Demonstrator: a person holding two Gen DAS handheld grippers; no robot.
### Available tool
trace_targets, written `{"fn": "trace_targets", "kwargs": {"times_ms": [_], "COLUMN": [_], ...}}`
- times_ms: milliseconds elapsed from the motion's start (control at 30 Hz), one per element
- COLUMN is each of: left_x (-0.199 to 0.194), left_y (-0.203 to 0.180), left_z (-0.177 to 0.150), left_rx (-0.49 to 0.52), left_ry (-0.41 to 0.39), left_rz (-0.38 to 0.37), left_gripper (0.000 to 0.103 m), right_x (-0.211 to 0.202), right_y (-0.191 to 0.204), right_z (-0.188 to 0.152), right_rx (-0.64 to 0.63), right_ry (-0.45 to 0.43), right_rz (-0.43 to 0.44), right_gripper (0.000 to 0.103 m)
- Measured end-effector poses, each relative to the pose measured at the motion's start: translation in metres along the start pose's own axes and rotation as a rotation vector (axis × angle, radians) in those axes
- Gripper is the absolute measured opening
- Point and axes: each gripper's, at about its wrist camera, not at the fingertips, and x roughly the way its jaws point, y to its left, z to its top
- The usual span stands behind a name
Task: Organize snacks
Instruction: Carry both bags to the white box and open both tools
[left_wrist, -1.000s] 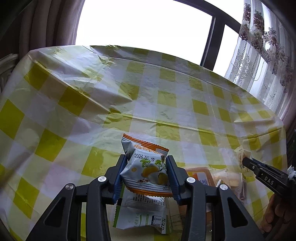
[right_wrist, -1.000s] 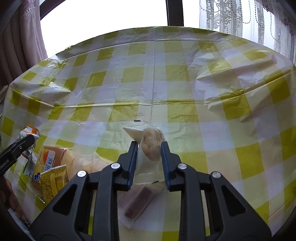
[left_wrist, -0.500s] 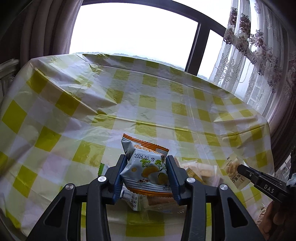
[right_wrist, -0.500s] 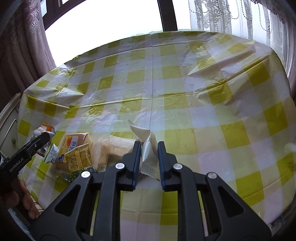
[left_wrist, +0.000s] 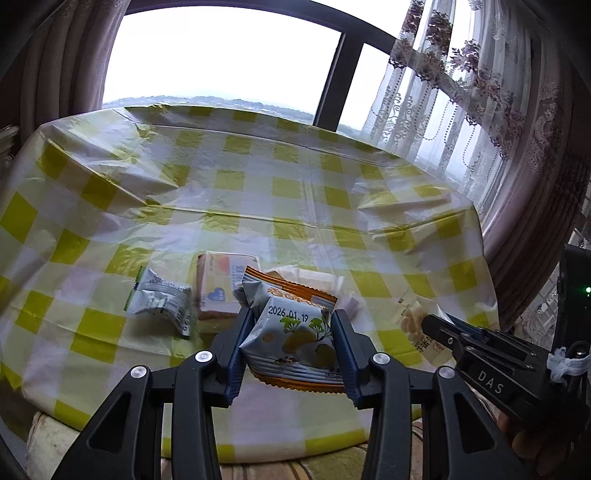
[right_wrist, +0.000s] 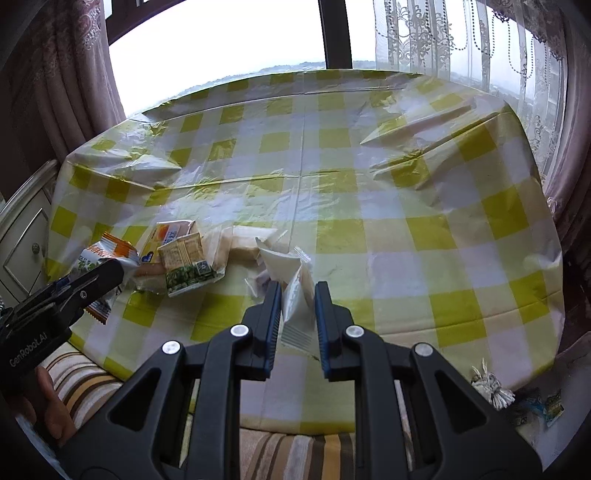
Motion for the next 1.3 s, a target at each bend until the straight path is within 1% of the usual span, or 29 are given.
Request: {"fn": "trace_targets", "kwargs": {"times_ms": [233,467,633,733,967,1167,1233,1267,1300], "left_x": [-0.017,-0.022,-0.024,-0.026,-0.018,-0.018,-0.018,-0.018,-0.018], "left_y": [-0.036,-0.074,-0.100,-0.115,-0.158,-0.197,-0.210,-0.216,-0.222], "left_z": [-0.011,-0.022,-0.031,-0.037,-0.053,-0.070,-0.076,-0.080,-0.083], "left_rx": [0.038,0.072,0.102,0.110,0.146,0.224,0.252,0.264,0.276], "left_ry": [0.004,0.032,0.049,0.066,0.146,0.208,0.231,0.241,0.255], "left_rz": [-0.075,-0.161,-0.210,-0.255,-0.375,-0.448,-0.486,-0.511,-0.540], "left_gripper": [0.044,0.044,0.044,0.044,0.044,0.044,0.045,0.047,0.053], "right_x": [-0.032,-0.067,-0.087,-0.097,-0.111,-0.124,-0.128,-0.130,-0.132], "right_y": [-0.008,-0.027,-0.050,-0.066,-0.111,-0.151,-0.160,-0.165,-0.169], "right_z": [-0.019,-0.038,-0.056,-0.066,-0.090,-0.112,-0.117,-0.120,-0.123], "right_rx": [-0.019,-0.008,0.010,0.031,0.097,0.173,0.193,0.200,0.210], "right_ry": [-0.013,-0.032,-0.036,-0.032,-0.006,0.027,0.036,0.041,0.044], "right_rz": [-0.032,-0.080,-0.120,-0.138,-0.214,-0.274,-0.293,-0.301,-0.318], "right_gripper": [0.021,0.021,0.021,0.021,0.021,0.021,0.022,0.023,0.023]}}
